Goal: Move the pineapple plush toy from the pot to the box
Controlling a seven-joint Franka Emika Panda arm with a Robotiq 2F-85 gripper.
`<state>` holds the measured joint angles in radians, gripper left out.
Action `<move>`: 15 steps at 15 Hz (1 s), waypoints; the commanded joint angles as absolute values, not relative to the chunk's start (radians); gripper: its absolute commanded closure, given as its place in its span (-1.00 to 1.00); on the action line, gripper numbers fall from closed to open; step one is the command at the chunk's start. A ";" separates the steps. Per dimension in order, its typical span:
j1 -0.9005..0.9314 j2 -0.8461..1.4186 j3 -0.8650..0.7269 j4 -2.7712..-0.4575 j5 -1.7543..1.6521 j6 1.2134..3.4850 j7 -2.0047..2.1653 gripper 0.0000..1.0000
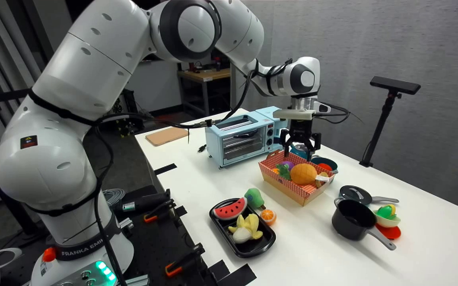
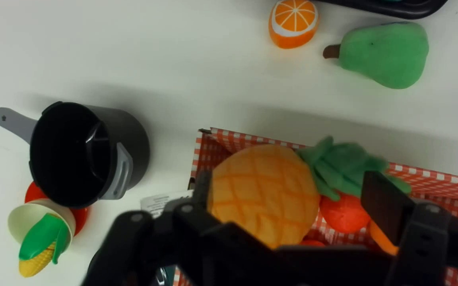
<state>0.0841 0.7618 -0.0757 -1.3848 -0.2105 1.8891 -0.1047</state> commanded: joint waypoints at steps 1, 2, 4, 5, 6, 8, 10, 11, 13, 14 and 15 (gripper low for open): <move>0.083 0.756 -0.067 -1.396 -0.247 1.907 -0.084 -1.00; 0.084 0.757 -0.066 -1.395 -0.247 1.907 -0.084 -1.00; 0.084 0.758 -0.066 -1.395 -0.247 1.908 -0.084 -1.00; 0.080 0.756 -0.064 -1.397 -0.242 1.907 -0.087 -1.00; 0.077 0.750 -0.065 -1.404 -0.248 1.908 -0.099 -1.00; 0.072 0.729 -0.074 -1.439 -0.270 1.948 -0.112 -1.00; 0.069 0.761 -0.060 -1.393 -0.253 1.911 -0.100 -1.00; 0.067 0.761 -0.062 -1.394 -0.256 1.918 -0.101 -1.00; 0.065 0.761 -0.063 -1.395 -0.257 1.921 -0.103 -1.00; 0.065 0.761 -0.062 -1.395 -0.257 1.921 -0.103 -1.00; 0.065 0.761 -0.062 -1.395 -0.257 1.921 -0.103 -1.00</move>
<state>0.0762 0.7604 -0.0783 -1.3985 -0.2461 1.9256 -0.1084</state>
